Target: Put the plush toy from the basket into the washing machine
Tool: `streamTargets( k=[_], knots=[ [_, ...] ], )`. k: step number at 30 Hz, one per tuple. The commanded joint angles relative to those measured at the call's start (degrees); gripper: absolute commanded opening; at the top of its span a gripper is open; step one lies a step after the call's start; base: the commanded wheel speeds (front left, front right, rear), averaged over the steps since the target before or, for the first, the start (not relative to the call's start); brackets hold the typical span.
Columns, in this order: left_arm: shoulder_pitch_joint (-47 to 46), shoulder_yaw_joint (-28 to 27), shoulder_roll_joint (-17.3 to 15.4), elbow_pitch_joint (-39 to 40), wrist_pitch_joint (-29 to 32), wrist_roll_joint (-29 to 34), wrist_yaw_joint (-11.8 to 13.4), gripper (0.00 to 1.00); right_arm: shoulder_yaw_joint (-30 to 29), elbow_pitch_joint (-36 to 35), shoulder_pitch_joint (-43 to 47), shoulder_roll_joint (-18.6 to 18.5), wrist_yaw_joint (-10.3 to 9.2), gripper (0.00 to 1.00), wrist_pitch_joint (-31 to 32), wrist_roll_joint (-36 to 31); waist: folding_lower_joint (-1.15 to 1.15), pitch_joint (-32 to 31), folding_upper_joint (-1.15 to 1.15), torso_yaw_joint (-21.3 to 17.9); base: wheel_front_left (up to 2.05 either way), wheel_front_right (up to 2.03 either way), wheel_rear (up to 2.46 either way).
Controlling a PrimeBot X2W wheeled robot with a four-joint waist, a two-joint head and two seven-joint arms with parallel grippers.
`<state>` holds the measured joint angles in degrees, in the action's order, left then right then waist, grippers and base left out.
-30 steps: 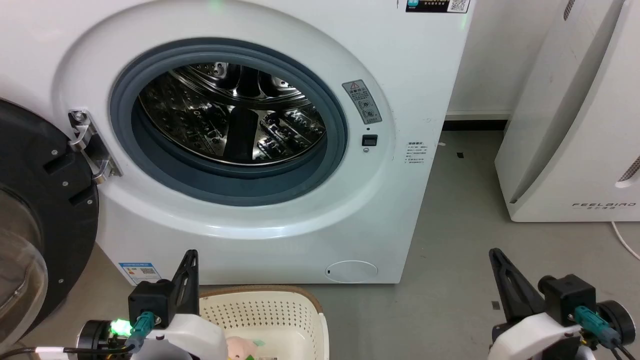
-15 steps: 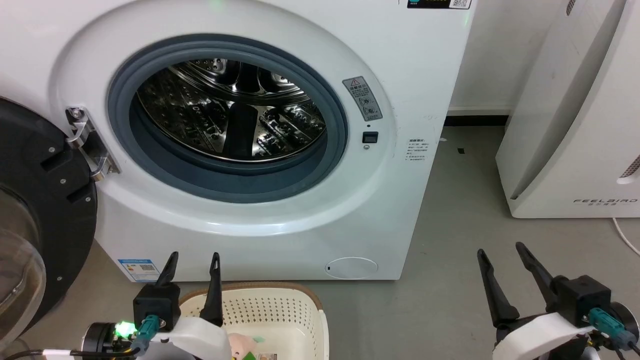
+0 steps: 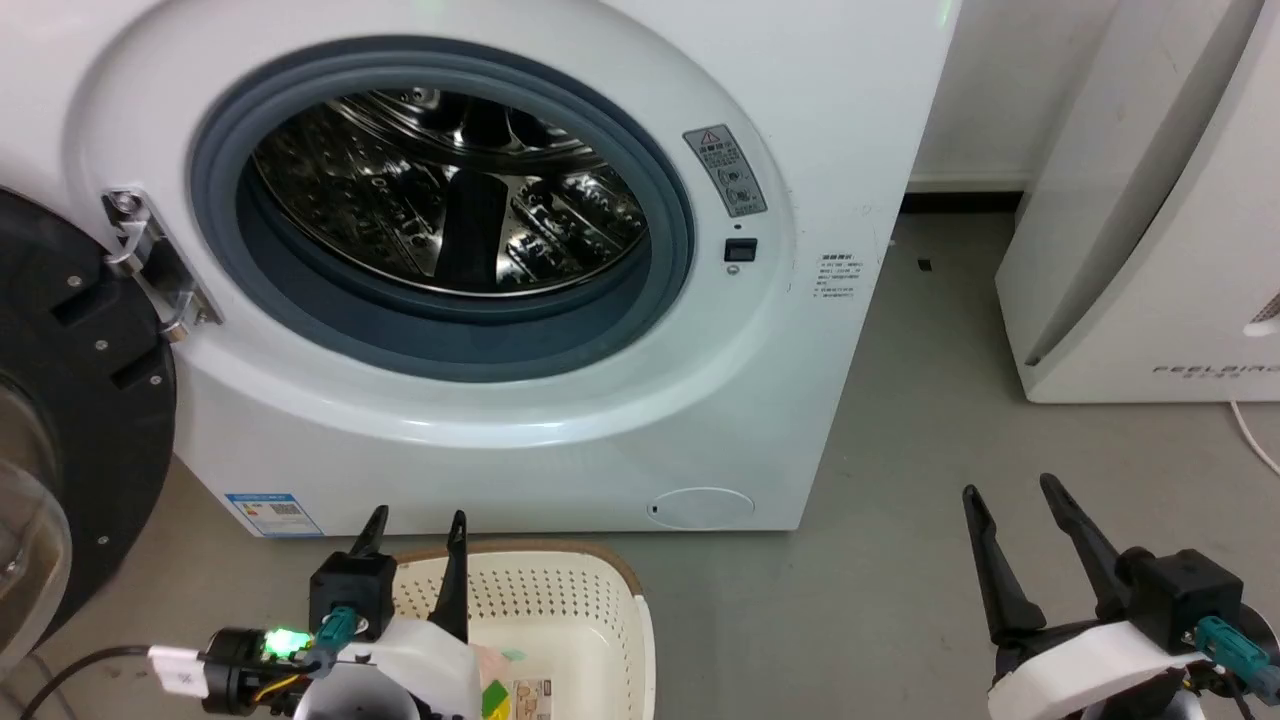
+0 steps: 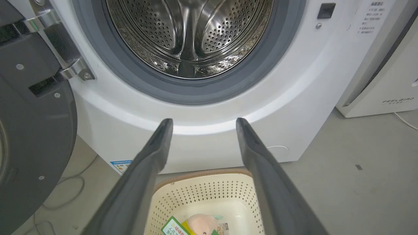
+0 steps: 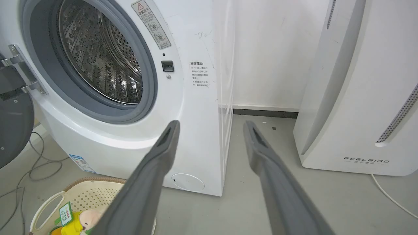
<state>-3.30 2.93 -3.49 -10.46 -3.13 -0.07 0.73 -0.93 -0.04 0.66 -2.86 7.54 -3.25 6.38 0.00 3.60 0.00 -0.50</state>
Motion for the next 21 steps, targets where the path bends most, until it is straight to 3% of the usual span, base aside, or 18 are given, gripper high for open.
streamTargets(
  k=[1,21],
  knots=[
    [-1.6,0.3,-0.5,-1.5,-0.6,0.3,-0.4,1.00,0.0,-0.3,-1.2,0.0,-0.01,1.00,-0.5,1.0,0.00,0.6,0.00,-0.2,0.00,0.00,0.00],
    [-11.7,3.7,-3.6,-19.4,2.7,0.9,-1.7,1.00,-0.4,-1.3,-5.4,0.0,-0.02,1.00,-2.9,5.3,0.00,10.4,0.00,-2.7,0.00,0.00,0.00]
  ],
)
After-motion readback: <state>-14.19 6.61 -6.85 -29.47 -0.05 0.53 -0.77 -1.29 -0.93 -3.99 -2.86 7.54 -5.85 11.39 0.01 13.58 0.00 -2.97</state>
